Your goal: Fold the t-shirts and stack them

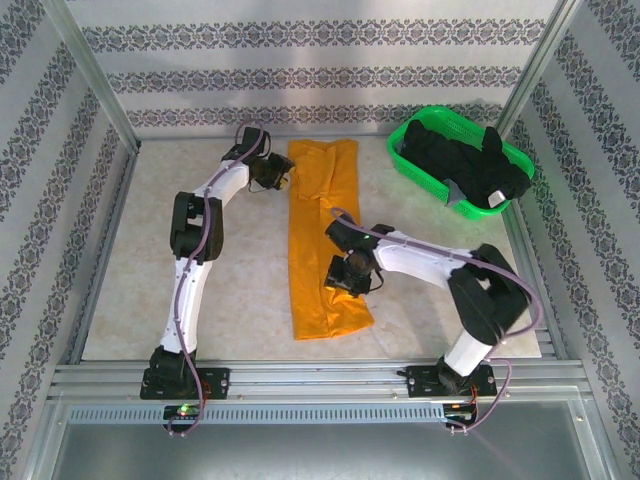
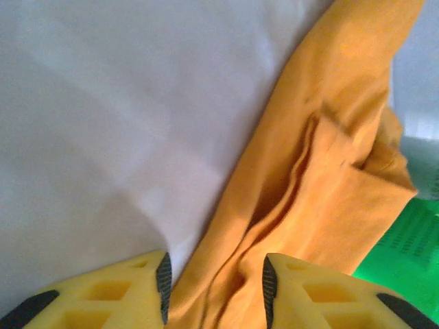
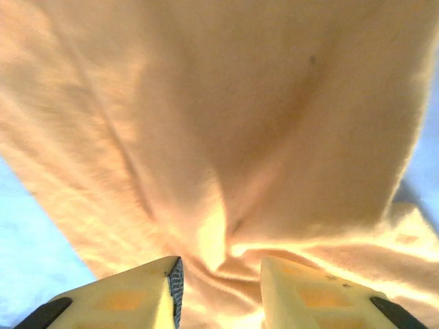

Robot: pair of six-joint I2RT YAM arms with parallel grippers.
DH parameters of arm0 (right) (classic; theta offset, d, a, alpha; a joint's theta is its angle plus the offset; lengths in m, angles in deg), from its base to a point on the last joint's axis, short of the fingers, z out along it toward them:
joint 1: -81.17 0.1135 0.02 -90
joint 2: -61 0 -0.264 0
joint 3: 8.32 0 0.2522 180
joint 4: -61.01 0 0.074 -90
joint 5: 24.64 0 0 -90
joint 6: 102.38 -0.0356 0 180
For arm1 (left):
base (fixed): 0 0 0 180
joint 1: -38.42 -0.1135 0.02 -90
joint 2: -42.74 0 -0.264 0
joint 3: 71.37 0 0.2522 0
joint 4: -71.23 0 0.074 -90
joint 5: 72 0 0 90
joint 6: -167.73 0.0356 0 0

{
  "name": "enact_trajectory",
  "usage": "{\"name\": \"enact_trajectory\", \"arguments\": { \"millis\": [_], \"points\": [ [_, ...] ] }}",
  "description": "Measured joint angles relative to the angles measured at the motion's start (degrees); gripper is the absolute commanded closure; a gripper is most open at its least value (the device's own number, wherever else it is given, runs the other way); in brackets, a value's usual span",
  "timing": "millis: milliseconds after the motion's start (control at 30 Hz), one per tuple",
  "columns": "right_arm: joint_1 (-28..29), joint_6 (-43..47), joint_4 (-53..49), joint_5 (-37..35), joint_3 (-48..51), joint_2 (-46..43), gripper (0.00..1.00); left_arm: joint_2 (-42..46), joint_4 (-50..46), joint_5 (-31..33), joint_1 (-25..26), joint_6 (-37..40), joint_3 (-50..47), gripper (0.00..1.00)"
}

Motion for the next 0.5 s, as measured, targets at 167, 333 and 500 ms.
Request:
{"name": "enact_trajectory", "arguments": {
  "millis": [167,333,500],
  "points": [
    [-4.0,1.2,-1.9,-1.5,6.4,-15.8,0.56,18.9,0.9,1.2,0.2,2.7,-23.3,0.54],
    [-5.4,7.5,-6.4,-1.9,12.3,-21.9,0.50,39.5,-3.3,-0.9,2.5,8.6,-43.6,0.52],
    [-2.5,12.8,-7.5,-0.3,14.3,-18.3,0.49,51.5,-10.3,-5.6,10.8,13.9,-61.8,0.45]
  ]
}}
